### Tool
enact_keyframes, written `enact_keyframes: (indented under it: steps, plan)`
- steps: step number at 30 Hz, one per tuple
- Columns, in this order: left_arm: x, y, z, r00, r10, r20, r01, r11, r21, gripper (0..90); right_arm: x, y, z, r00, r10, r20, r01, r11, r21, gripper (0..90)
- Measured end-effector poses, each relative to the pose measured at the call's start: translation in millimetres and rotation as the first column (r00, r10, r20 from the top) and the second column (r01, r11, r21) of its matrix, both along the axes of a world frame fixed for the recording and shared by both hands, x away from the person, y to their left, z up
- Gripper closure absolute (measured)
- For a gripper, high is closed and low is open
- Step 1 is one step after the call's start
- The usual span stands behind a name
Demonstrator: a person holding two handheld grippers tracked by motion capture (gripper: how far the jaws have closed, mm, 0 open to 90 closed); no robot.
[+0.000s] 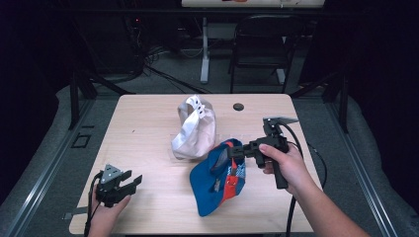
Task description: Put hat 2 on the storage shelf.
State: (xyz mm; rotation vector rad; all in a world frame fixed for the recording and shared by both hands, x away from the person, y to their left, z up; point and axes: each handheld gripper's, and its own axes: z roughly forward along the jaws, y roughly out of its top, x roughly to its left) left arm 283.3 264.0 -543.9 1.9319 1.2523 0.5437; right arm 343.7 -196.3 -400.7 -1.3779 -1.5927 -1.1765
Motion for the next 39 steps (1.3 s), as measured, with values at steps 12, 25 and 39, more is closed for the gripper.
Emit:
enact_keyframes:
  steps: [12, 25, 39]
  plan:
    - [8.9, -11.0, 0.1, 0.9993, -0.035, 0.013, 0.036, 0.9993, -0.008, 49.8, -6.0, -28.8, 34.2, 0.9947, -0.086, 0.055, 0.087, 0.996, -0.005, 78.6]
    - [19.1, -22.0, -0.3, 0.9977, -0.067, 0.008, 0.067, 0.9978, -0.006, 48.4, 4.6, -48.5, 70.2, 0.9773, -0.197, 0.079, 0.195, 0.98, 0.033, 78.6]
    - [20.5, -23.1, -1.0, 0.9975, -0.069, 0.014, 0.069, 0.9975, -0.012, 47.4, 31.0, -64.0, 102.0, 0.9437, -0.308, 0.121, 0.311, 0.95, -0.007, 78.6]
